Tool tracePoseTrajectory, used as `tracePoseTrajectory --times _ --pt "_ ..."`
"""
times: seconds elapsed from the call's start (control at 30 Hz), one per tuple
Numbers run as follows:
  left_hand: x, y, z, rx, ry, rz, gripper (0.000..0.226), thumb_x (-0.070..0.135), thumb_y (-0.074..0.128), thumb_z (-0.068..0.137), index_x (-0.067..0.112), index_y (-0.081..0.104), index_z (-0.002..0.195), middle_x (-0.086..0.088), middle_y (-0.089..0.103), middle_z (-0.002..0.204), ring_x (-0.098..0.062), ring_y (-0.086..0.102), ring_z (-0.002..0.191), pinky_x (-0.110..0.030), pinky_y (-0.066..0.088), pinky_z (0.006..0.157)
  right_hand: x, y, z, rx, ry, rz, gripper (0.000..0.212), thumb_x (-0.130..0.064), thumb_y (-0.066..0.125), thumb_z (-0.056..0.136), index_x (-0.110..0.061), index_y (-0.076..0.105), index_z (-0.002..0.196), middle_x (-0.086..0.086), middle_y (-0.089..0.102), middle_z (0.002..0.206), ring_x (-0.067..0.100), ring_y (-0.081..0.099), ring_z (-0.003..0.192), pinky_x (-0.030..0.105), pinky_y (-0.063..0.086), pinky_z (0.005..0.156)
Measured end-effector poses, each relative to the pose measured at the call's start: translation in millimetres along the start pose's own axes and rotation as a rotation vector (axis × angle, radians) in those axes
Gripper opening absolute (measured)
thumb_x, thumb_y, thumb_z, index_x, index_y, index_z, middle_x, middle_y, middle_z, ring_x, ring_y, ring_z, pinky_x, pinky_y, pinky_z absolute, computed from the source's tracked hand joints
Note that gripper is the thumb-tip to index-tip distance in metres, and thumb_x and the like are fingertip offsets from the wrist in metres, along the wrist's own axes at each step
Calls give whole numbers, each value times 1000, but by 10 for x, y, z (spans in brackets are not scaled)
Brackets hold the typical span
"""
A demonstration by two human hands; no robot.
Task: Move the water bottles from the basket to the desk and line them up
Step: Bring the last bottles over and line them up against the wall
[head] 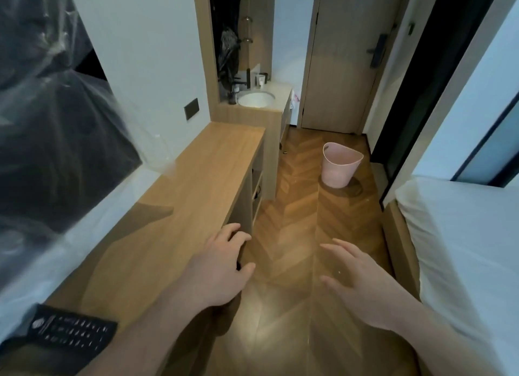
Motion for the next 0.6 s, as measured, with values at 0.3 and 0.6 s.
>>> tracePoseTrajectory --times 0.3,0.6 --pt "580 115 1683 -117 168 78 65 57 54 100 37 31 157 10 15 171 -18 19 157 -42 27 127 812 -522 858 81 170 5 66 -63 54 101 -51 26 159 -22 8 174 10 18 160 33 25 127" --pt "1290 337 3332 -127 215 113 64 59 55 99 41 33 156 10 16 172 -18 20 157 -43 23 126 1868 -1071 1962 107 239 35 68 -65 56 98 -55 25 158 -23 7 173 9 18 160 34 29 126"
Point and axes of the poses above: each hand's wrist, its own z-axis towards the middle knuckle, its own y-axis out of the palm, x = y × z, the point moved 10 cm from there along z, towards the middle knuckle
